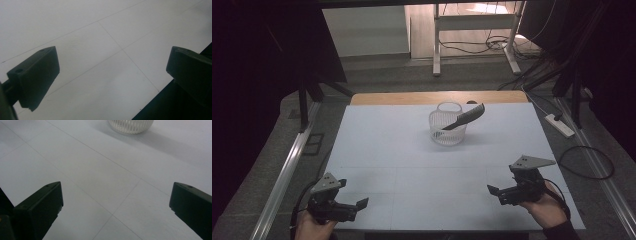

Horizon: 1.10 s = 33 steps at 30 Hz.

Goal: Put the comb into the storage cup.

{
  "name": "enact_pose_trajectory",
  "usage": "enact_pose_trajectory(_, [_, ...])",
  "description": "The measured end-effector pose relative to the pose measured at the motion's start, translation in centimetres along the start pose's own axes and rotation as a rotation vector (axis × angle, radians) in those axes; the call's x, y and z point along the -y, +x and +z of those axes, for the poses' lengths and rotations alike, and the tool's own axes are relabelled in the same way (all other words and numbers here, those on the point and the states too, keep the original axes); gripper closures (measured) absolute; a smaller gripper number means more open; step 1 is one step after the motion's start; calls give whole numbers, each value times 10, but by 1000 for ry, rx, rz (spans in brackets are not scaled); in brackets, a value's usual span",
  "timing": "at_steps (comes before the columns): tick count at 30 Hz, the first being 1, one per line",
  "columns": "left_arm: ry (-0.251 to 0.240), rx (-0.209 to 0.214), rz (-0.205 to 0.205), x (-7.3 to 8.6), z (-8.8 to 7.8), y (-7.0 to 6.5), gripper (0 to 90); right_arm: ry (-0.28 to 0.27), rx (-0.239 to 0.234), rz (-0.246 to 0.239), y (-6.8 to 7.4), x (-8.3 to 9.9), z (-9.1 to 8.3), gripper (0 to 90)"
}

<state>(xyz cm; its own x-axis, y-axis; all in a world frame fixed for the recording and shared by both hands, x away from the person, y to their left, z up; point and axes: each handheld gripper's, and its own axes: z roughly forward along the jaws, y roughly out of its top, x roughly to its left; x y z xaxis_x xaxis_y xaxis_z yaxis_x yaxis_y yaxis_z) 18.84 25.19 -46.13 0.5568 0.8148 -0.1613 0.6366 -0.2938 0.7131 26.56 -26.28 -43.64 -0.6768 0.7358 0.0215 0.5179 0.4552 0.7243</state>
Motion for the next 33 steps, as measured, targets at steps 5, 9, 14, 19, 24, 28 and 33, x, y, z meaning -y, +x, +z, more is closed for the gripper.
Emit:
enact_pose_trajectory(5, [-2, 4, -3, 0, 0, 0, 0, 1, 12, 3, 0, 4, -4, 0])
enact_pose_trajectory(9, [-2, 5, -4, 0, 0, 0, 0, 5, 16, 8, -1, 7, -6, 0])
enact_pose_trajectory(14, [-3, 6, -5, 0, 0, 1, 0, 10, 22, 17, -2, 11, -9, 0])
enact_pose_trajectory(19, [-5, 7, -8, 0, 0, 1, 0, 9, 27, 27, -3, 14, -12, 0])
enact_pose_trajectory(24, [-4, 7, -6, 0, 0, 1, 0, 9, 34, 31, -4, 18, -15, 0])
enact_pose_trajectory(28, [-4, 8, -6, 0, 0, 1, 0, 9, 47, 34, -5, 21, -18, 0])
enact_pose_trajectory(33, [-5, 7, -7, 0, 0, 1, 0, 11, 60, 40, -8, 25, -21, 0])
